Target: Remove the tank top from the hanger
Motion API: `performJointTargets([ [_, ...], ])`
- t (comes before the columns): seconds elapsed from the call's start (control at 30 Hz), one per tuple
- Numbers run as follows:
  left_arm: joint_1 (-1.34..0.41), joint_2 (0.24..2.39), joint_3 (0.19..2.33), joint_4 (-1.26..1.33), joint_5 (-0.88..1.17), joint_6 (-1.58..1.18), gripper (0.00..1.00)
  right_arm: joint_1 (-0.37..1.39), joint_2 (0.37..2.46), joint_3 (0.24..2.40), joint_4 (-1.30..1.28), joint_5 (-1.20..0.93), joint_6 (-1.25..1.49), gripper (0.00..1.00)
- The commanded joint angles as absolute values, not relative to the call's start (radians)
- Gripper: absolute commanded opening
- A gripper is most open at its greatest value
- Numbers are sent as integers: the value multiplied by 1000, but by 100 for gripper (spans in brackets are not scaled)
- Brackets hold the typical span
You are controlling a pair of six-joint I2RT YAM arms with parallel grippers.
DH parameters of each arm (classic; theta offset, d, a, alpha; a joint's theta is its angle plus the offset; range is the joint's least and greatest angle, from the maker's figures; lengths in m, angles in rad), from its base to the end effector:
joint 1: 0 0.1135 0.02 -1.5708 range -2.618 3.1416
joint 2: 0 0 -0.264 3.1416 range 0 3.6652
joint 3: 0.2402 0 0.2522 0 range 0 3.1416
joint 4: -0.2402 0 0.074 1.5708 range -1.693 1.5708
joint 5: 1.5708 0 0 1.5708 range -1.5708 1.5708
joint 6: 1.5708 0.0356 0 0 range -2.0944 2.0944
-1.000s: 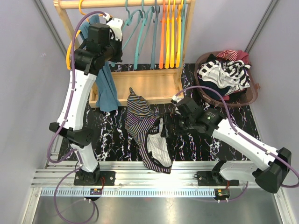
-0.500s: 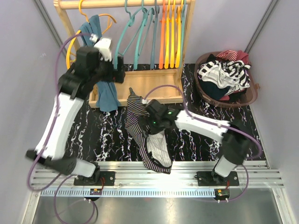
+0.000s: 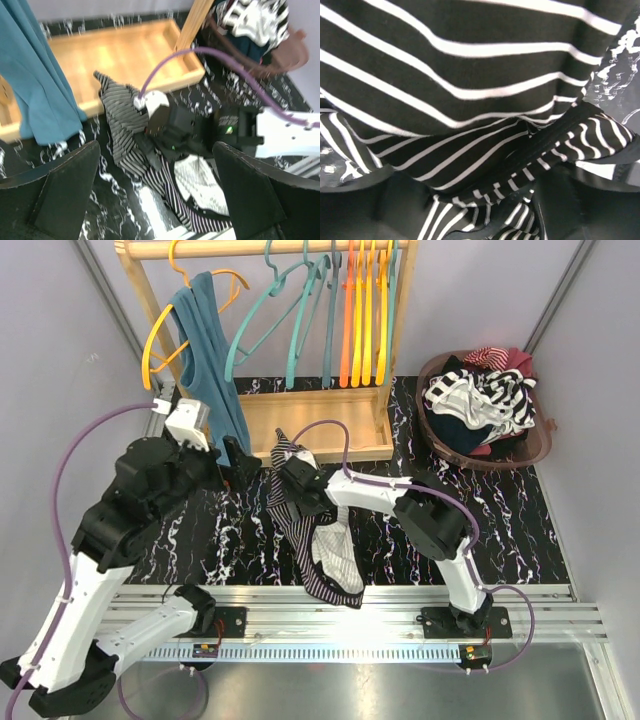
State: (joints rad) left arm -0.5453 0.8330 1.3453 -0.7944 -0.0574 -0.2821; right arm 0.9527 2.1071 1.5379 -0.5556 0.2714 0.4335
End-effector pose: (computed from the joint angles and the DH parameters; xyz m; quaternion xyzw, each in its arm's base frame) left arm 0.1137 -0.0666 0.4507 0.0878 0.7945 -0.2204 0.5590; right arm 0.2629 0.3533 0.1612 -0.2191 0.9416 0.0385 0.2529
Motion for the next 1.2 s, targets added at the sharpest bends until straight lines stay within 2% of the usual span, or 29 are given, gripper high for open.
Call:
performJointTargets([
  [0.0, -551, 804, 1321, -756, -43, -304, 99, 954, 2108, 1484, -534, 308, 480, 78],
  [0.03, -551, 801, 1321, -765, -40, -301, 99, 954, 2097, 1462, -522, 307, 491, 67],
  [0.13, -551, 790, 1316, -770, -8, -290, 99, 950, 2048, 1385, -520, 311, 520, 50],
  [0.17, -551, 787, 1312, -775, -6, -288, 99, 946, 2031, 1364, -522, 313, 531, 32],
  [0.23, -551, 767, 1290, -766, 29, -290, 99, 933, 1959, 1278, -534, 333, 583, 5],
  [0.27, -552, 758, 1282, -764, 35, -293, 99, 927, 1888, 1209, -538, 350, 604, 0],
  [0.43, -552, 721, 1258, -762, 92, -304, 99, 861, 1573, 1033, -651, 406, 741, 0],
  [0.57, -554, 723, 1246, -732, 136, -299, 99, 637, 1244, 998, -761, 432, 746, 0],
  [0.67, -555, 744, 1246, -718, 153, -296, 99, 427, 1134, 1108, -787, 442, 620, 0],
  [0.73, -555, 755, 1250, -707, 161, -295, 99, 333, 1140, 1199, -770, 437, 498, 0],
  [0.8, -555, 767, 1252, -698, 170, -293, 99, 191, 1216, 1369, -756, 416, 396, 0],
  [0.93, -557, 790, 1255, -669, 189, -298, 99, 27, 1422, 1688, -687, 391, 325, 0],
  [1.0, -557, 799, 1255, -664, 196, -304, 99, 8, 1553, 1860, -604, 480, 263, 0],
  [1.17, -558, 796, 1232, -629, 199, -324, 99, 6, 1812, 2008, -246, 653, 5, 0],
])
